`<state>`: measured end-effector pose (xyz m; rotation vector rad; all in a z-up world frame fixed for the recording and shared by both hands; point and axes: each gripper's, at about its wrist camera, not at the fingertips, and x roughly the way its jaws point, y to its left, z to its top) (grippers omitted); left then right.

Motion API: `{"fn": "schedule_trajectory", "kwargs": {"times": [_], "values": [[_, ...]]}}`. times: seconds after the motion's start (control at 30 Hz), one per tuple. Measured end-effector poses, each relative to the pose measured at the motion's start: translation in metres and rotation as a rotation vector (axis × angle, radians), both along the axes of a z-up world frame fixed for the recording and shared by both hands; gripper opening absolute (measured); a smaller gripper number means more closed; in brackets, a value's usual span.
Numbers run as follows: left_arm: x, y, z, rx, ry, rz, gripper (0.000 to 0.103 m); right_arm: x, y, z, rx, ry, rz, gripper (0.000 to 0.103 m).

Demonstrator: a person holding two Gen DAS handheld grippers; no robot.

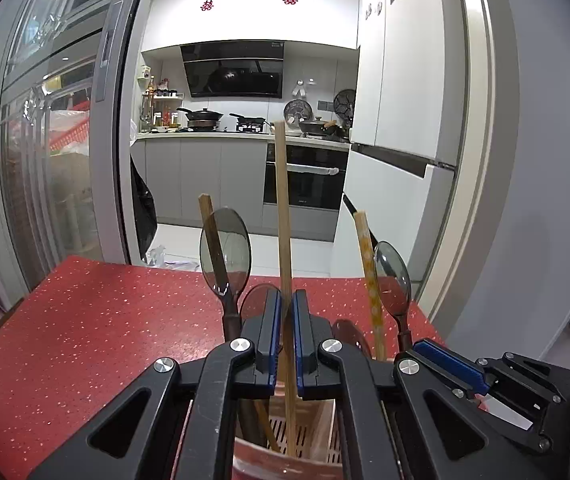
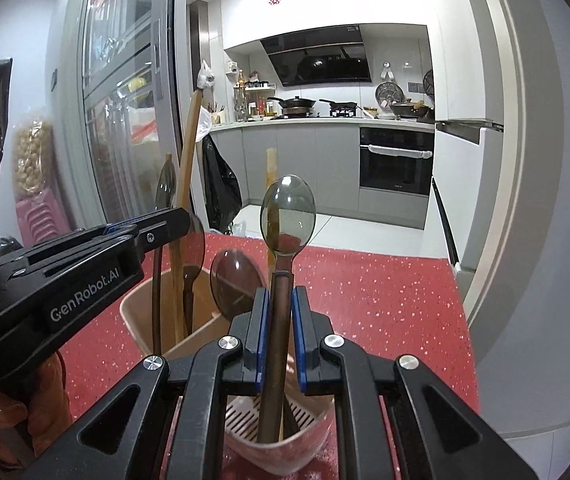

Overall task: Organize utensils
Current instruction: 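Lower the spoon and chopstick into the holder and open both tools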

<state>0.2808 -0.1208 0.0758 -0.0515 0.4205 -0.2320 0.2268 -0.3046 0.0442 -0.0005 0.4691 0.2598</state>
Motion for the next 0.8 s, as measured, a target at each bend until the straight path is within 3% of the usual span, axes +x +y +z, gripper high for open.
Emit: {"fn": "schedule_trajectory", "kwargs": {"times": [0.37,0.7,0.8], "values": [[-0.004,0.0,-0.018,0.042,0.09,-0.004,0.031,-0.002,-0.005,-0.005,0.021,0.041,0.005,0.012],[-0.019,0.01,-0.02,0.056,0.121,0.005,0.032,0.001,-0.005,-0.008,0.023,0.091,0.027,0.013],[-0.023,0.015,-0.022,0.056,0.145,0.011,0.032,0.001,-0.005,-0.007,0.028,0.105,0.026,0.017]]}}
